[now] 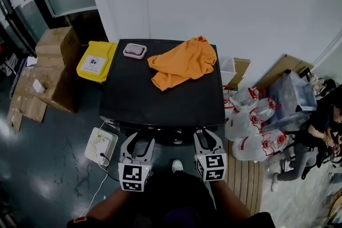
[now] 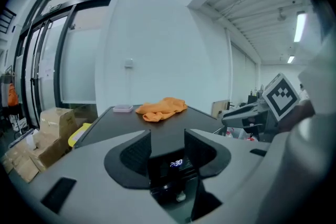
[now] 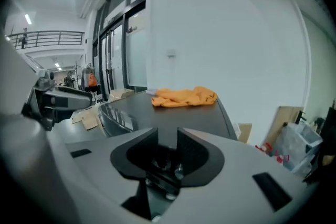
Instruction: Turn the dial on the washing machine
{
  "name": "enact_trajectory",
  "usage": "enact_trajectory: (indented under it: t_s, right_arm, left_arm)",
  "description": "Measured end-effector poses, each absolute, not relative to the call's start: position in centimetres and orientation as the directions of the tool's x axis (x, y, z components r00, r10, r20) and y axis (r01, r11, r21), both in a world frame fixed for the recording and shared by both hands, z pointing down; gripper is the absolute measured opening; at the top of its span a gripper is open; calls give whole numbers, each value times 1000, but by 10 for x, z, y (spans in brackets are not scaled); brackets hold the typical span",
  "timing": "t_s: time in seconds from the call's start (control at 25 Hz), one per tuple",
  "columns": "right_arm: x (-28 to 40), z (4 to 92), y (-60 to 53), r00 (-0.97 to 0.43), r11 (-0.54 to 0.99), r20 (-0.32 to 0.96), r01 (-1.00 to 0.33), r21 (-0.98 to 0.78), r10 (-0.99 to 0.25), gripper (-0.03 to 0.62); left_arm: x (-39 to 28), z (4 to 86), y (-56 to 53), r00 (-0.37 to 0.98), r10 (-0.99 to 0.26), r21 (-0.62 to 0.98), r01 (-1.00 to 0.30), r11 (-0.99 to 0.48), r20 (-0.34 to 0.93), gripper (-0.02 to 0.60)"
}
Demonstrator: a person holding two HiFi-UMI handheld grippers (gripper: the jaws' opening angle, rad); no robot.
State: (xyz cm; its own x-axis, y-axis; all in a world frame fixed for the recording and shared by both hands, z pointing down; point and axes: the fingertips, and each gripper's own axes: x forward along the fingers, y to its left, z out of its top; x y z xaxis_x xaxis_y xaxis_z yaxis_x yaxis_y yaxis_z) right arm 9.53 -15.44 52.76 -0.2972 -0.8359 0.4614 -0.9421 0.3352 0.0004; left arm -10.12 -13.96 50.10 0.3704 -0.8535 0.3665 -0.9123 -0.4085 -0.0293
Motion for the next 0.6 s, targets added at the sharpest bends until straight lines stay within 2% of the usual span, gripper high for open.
enact_trajectory:
  t_s: [0.2, 0.32, 0.6]
  right_arm:
    - [80, 463, -154, -314, 345, 378, -939, 15, -871, 70]
    - [67, 432, -143, -341, 370, 333, -929, 23, -879, 43]
    - [37, 386, -120, -413, 438, 264, -898, 43, -872, 18]
  left_arm:
    - [-99, 457, -134, 371, -868, -75, -906, -416, 329, 40]
    - [-97, 437, -127, 389, -865, -43, -905, -423, 315, 17]
    - [-94, 401, -110, 414, -865, -28, -898, -439, 285, 11]
